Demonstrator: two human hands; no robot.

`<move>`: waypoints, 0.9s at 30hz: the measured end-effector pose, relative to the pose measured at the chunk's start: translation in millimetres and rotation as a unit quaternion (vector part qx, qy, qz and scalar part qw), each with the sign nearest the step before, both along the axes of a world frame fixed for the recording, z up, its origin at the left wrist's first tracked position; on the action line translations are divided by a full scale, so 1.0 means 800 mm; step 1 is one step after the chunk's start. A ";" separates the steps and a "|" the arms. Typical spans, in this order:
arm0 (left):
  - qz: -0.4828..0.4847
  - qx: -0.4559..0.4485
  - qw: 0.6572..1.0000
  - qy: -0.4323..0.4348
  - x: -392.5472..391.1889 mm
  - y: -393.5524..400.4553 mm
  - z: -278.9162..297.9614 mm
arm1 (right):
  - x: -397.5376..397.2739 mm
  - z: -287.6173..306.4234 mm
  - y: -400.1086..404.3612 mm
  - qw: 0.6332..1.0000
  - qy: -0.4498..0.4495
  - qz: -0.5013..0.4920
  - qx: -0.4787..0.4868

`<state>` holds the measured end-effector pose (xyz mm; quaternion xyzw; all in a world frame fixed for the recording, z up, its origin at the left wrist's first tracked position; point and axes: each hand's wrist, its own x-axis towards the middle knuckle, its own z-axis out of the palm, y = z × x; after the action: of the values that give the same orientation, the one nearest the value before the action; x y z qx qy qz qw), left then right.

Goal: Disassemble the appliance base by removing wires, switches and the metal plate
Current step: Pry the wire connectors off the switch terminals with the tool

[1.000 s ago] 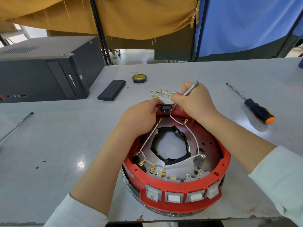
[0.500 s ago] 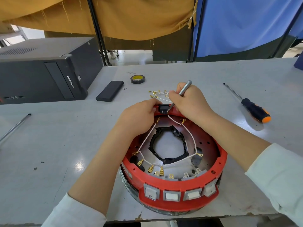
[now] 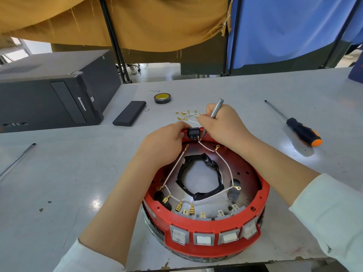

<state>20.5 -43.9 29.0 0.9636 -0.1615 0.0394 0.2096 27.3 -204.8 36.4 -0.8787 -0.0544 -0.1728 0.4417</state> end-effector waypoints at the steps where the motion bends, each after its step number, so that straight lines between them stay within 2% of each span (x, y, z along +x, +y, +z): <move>1: 0.000 0.000 1.000 0.001 0.000 0.000 0.000 | 0.000 0.000 0.000 1.000 -0.003 -0.002 0.005; 17: 0.002 -0.002 1.000 0.003 -0.001 0.000 0.000 | 0.001 -0.003 0.000 0.999 -0.024 0.004 0.024; 23: 0.002 0.008 1.000 -0.002 -0.001 -0.001 0.000 | -0.007 -0.004 0.006 0.998 -0.016 0.022 -0.050; 27: -0.001 0.004 1.000 -0.001 -0.002 -0.001 0.000 | -0.002 -0.002 0.002 0.999 -0.035 0.000 0.010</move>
<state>19.1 -44.5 29.3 0.9643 -0.1622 0.0391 0.2057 25.8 -203.6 34.8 -0.8676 -0.0680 -0.2037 0.4485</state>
